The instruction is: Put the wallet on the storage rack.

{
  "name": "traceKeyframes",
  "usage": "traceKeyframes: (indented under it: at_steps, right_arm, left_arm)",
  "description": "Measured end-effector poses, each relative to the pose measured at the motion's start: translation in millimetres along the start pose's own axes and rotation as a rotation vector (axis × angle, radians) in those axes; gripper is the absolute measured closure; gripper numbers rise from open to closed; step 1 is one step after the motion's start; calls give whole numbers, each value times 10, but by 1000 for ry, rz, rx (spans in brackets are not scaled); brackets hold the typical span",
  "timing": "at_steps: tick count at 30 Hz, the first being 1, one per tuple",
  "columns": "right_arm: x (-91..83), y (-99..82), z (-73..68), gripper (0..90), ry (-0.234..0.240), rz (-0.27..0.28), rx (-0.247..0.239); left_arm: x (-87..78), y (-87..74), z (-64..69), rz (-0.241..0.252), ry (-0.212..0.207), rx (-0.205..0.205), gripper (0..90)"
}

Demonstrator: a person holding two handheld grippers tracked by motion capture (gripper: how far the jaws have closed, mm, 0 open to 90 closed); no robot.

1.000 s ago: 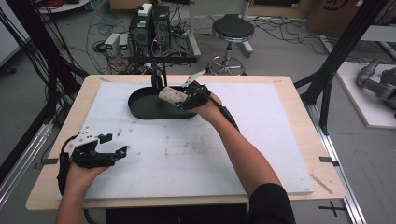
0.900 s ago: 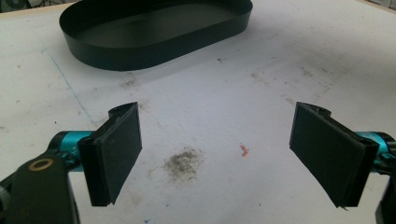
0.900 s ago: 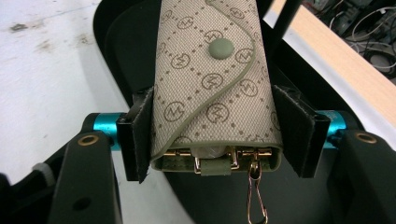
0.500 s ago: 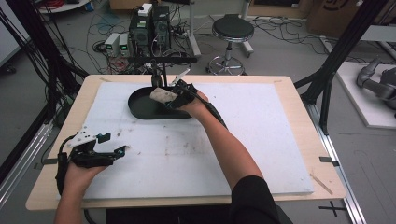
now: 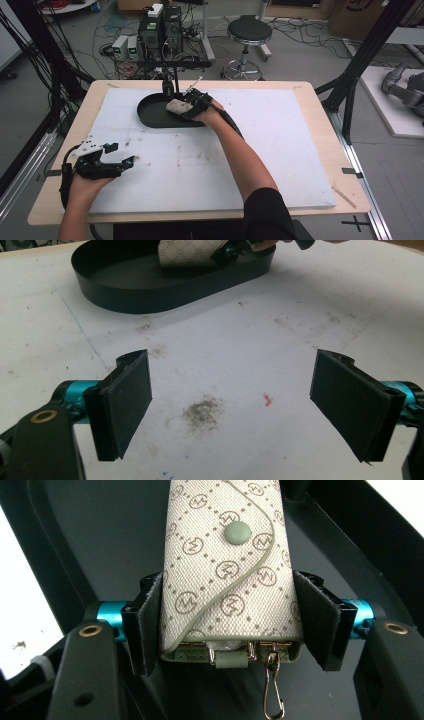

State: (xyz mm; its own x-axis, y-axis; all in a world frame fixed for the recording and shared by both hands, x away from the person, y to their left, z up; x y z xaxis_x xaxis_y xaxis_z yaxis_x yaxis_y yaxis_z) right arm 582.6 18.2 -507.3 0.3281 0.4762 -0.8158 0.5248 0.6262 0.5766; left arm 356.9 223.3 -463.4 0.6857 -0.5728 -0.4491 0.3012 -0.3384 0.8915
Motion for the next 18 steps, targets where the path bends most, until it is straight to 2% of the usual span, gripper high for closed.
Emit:
traceKeyframes:
  at_steps: [3,5,7,14,18]
  right_arm:
    - [4,-22,18,316,-4,-10,6]
    - [-14,-7,27,283,-7,4,16]
    - [-47,23,37,268,-12,23,6]
    - [-238,25,6,238,3,18,32]
    - [-389,-11,-11,238,6,62,32]
  left_arm:
    - [10,-2,6,0,-1,-2,168]
    - [14,-6,9,-2,-2,-2,168]
    - [17,-9,11,-3,-2,-5,168]
    - [30,-1,31,-5,-8,4,169]
    - [42,28,51,0,-13,9,170]
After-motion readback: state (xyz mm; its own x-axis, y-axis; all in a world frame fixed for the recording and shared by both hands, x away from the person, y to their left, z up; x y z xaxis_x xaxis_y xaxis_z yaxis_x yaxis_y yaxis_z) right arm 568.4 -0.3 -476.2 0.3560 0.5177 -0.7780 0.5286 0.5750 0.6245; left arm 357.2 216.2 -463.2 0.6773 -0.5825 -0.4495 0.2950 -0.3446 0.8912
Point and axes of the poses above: each handheld gripper's, and its own axes: x roughly forward along the jaws, y roughly out of its top, z roughly to its right, the point moved 10 cm from there along x, roughly forward along the jaws, and after that the axes turned 10 degrees about x, right-handed, at the moved point
